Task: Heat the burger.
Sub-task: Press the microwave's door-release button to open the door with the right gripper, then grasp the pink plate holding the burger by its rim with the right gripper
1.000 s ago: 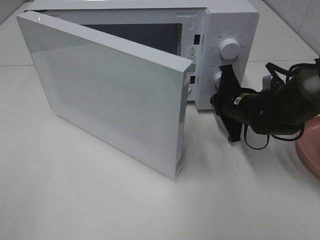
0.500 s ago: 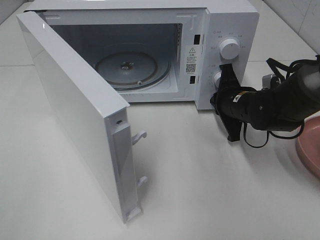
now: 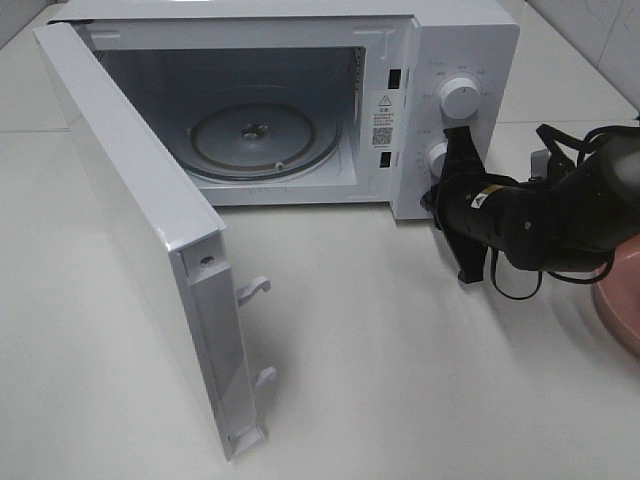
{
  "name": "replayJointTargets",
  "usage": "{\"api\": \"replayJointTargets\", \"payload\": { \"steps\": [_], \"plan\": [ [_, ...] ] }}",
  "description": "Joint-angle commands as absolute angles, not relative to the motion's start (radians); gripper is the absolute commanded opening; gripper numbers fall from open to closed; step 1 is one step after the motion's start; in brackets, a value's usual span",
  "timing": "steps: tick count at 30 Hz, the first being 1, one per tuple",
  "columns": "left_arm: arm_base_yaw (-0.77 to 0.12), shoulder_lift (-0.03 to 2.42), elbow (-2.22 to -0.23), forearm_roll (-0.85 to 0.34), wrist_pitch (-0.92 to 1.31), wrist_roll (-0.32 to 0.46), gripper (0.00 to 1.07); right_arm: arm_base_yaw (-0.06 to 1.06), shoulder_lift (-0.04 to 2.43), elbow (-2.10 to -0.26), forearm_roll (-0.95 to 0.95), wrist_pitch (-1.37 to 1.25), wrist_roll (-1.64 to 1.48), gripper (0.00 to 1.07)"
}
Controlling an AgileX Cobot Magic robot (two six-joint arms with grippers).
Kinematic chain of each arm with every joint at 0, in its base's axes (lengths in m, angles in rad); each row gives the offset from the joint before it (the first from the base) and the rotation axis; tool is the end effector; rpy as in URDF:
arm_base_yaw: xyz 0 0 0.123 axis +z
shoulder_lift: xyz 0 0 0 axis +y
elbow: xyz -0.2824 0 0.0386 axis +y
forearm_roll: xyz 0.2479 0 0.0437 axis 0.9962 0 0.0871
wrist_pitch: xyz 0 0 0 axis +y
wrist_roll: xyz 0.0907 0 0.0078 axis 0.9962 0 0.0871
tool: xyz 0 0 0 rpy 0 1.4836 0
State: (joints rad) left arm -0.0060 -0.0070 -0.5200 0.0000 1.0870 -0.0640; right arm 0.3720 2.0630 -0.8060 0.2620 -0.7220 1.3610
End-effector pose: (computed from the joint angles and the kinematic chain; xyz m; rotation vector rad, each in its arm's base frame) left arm -0.0094 0.0001 0.2805 -0.0593 2.0430 -0.0438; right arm 0.3463 0.1184 0.0910 1.3207 1.7484 1.0033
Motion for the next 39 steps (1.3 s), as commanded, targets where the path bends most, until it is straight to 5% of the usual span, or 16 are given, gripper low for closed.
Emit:
{"api": "replayJointTargets", "payload": {
  "steps": [1, 26, 39],
  "plan": [
    [-0.012, -0.01, -0.516, -0.011, 1.071, -0.064, 1.02, 0.374, 2.035, -0.806, 0.241, -0.797, 1.365, 0.0],
    [-0.012, -0.01, -0.516, -0.011, 1.071, -0.064, 1.02, 0.438, 1.997, -0.668, 0.194, -0.806, 1.416, 0.0],
    [-0.012, -0.01, -0.516, -0.011, 1.071, -0.065, 1.02, 0.455, 1.805, -0.528, 0.22, -0.73, 1.08, 0.0]
  ]
}}
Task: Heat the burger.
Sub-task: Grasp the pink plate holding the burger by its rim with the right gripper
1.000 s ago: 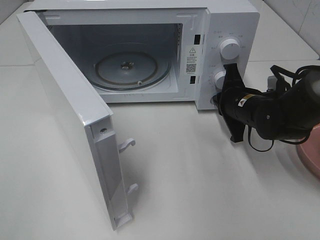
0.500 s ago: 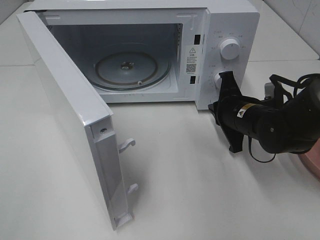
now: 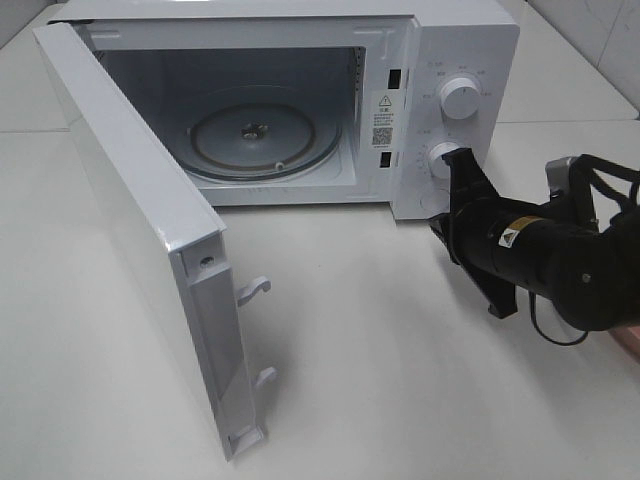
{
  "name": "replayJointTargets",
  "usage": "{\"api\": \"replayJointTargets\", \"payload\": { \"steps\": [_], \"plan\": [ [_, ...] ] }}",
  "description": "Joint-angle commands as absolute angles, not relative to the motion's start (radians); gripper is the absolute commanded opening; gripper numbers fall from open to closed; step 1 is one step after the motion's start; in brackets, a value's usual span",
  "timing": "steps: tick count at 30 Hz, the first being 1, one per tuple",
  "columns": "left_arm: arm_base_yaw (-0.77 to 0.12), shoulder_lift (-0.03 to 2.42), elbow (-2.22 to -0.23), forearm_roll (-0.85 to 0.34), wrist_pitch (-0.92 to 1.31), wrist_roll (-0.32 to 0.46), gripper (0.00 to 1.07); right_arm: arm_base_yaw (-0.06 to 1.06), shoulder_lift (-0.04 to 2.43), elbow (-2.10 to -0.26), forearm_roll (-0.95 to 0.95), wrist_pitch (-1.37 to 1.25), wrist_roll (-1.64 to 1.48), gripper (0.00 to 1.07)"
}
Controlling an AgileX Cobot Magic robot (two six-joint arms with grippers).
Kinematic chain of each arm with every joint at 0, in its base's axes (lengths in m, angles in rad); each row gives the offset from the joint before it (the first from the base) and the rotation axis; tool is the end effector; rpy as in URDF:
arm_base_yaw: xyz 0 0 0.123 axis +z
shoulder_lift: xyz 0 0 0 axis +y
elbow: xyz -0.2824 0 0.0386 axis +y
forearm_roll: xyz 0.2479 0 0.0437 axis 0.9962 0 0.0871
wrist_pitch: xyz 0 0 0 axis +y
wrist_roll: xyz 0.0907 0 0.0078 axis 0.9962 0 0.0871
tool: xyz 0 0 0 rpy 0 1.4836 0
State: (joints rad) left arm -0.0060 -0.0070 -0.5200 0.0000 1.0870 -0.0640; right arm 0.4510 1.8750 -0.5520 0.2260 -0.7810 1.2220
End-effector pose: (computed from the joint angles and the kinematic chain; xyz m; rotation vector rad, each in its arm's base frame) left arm -0.0094 0.0001 0.2805 -0.0593 2.0430 -0.0438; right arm 0.2805 0.1199 0.1106 1.0741 1.8969 0.9586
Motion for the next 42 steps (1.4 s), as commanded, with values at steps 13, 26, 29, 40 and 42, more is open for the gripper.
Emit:
{"api": "replayJointTargets", "payload": {
  "steps": [13, 26, 29, 40, 42],
  "plan": [
    [-0.012, -0.01, -0.516, -0.011, 1.071, -0.065, 1.02, 0.452, 1.325, -0.508, 0.288, 0.144, 0.051, 0.05],
    [-0.012, -0.01, -0.516, -0.011, 1.071, -0.065, 1.02, 0.448, 1.267, -0.565, 0.072, 0.462, 0.052, 0.98],
    [-0.012, -0.01, -0.516, -0.011, 1.071, -0.065, 1.02, 0.405, 1.278, -0.616, -0.022, 0.539, 0.099, 1.01],
    [-0.012, -0.01, -0.516, -0.011, 1.071, -0.065, 1.02, 0.248, 1.483, -0.79, -0.214, 0.764, 0.153, 0.99],
    [-0.012, -0.01, -0.516, -0.011, 1.071, -0.065, 1.02, 0.225, 1.521, -0.814, -0.213, 0.762, 0.118, 0.98]
  ]
}}
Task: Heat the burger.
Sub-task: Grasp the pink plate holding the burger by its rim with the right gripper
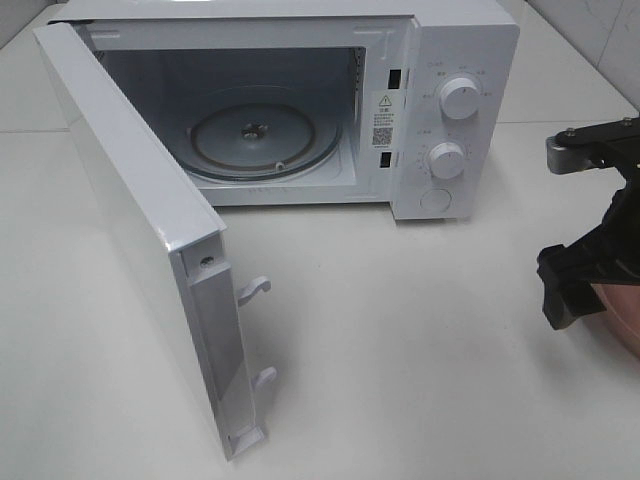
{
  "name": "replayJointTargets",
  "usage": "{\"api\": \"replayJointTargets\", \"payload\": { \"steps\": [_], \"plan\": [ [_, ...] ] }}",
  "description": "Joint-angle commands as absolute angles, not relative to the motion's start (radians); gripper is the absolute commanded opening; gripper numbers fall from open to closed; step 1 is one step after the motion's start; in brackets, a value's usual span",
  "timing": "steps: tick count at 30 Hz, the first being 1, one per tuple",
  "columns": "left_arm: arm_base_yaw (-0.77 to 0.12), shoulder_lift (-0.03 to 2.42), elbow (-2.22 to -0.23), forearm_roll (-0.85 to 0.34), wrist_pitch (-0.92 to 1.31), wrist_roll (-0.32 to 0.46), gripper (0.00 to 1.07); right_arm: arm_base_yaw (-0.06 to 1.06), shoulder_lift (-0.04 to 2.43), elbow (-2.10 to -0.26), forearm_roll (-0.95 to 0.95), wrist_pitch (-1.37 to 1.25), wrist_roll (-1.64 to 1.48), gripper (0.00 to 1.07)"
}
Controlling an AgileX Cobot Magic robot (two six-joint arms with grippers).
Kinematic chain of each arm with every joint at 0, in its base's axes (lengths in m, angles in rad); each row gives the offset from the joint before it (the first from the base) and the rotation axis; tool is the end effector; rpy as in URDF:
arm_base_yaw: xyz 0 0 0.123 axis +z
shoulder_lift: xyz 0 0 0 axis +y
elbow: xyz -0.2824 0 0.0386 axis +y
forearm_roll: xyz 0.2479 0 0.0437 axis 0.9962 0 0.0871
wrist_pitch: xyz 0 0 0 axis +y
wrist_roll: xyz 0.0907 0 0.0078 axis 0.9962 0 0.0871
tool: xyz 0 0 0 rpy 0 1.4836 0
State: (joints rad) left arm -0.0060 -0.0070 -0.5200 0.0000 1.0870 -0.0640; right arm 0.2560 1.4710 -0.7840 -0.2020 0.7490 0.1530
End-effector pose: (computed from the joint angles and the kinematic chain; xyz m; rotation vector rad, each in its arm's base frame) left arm -0.0094 0.0001 0.2805 -0.0593 2.0430 -0.0438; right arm 0.2453 0.0513 0.1966 -0.3400 2.8700 -0.1529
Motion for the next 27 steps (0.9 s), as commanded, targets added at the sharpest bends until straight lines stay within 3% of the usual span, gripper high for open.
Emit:
{"api": "replayJointTargets", "payload": {
  "steps": [1, 16, 27],
  "plan": [
    [-0.012, -0.01, -0.516, -0.011, 1.071, -0.065, 1.02, 0.225, 1.521, -0.814, -0.213, 0.762, 0.118, 0.98],
    [-0.012, -0.01, -0.516, -0.011, 1.071, -0.065, 1.02, 0.046, 1.774, -0.903, -0.147, 0.696, -0.03, 0.95],
    [-0.012, -0.01, -0.516, -0.011, 1.071, -0.065, 1.02, 0.01, 1.839, -0.915, -0.073, 0.64, -0.108, 0.92]
  ]
}}
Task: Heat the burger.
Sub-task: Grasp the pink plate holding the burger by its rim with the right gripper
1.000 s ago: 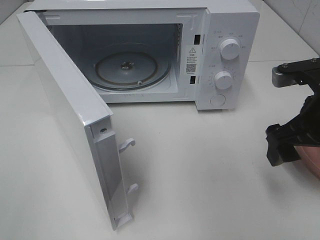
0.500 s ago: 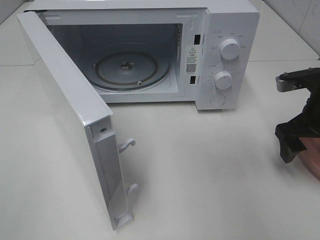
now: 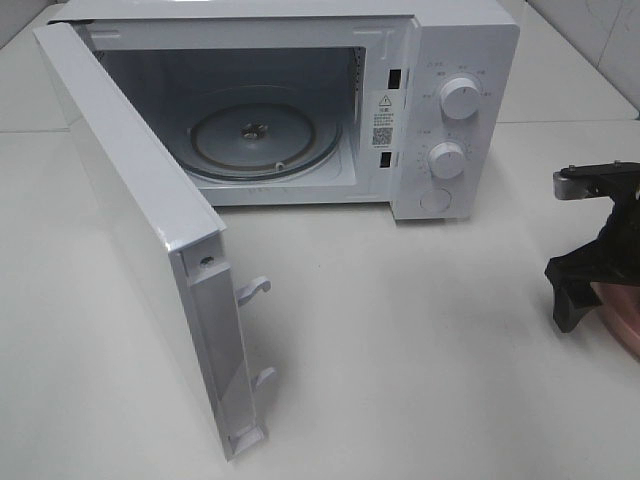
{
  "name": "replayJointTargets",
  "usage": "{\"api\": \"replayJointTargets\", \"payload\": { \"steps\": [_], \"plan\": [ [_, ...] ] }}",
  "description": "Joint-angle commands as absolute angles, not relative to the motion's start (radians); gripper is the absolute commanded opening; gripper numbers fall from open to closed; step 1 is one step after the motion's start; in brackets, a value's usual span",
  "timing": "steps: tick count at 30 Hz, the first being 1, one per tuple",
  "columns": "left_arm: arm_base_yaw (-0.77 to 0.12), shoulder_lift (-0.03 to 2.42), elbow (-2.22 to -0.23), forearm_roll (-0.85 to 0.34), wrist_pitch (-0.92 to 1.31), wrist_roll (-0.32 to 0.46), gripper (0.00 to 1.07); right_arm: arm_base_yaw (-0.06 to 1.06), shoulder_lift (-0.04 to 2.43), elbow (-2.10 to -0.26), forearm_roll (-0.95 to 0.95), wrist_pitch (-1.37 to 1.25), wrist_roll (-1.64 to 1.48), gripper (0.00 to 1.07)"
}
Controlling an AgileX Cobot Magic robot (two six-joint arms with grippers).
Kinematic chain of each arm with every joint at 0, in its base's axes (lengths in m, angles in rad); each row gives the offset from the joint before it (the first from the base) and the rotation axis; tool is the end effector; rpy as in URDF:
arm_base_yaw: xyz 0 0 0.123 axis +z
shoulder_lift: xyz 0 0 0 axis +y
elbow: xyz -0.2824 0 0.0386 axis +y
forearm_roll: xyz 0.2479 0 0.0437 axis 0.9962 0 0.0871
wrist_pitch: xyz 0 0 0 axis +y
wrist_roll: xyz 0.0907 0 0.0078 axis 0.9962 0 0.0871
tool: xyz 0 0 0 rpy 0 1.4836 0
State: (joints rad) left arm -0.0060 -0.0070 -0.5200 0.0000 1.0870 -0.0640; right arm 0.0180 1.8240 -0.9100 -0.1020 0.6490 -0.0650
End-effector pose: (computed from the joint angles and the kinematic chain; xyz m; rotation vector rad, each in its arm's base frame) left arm -0.0094 0.0001 0.2805 -0.0593 2.0430 -0.0438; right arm 0.3029 -0.0002 0.1266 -0.2455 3.0366 -0.1032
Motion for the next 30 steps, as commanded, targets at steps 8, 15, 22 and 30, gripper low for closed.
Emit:
{"api": "replayJointTargets", "payload": {
  "steps": [8, 15, 22, 30],
  "plan": [
    [-0.012, -0.01, -0.516, -0.011, 1.071, -0.065, 1.02, 0.01, 1.89, -0.915, -0.063, 0.633, -0.121, 0.89],
    [-0.012, -0.01, -0.516, -0.011, 1.071, -0.065, 1.02, 0.01, 1.892, -0.915, -0.02, 0.611, -0.159, 0.84],
    [-0.012, -0.01, -0.516, -0.011, 1.071, -0.065, 1.02, 0.006, 1.897, -0.914, -0.015, 0.624, -0.189, 0.61],
    [-0.012, -0.01, -0.516, -0.011, 1.071, -0.065, 1.02, -0.001, 1.901, -0.914, -0.017, 0.655, -0.188, 0.17]
  ]
}}
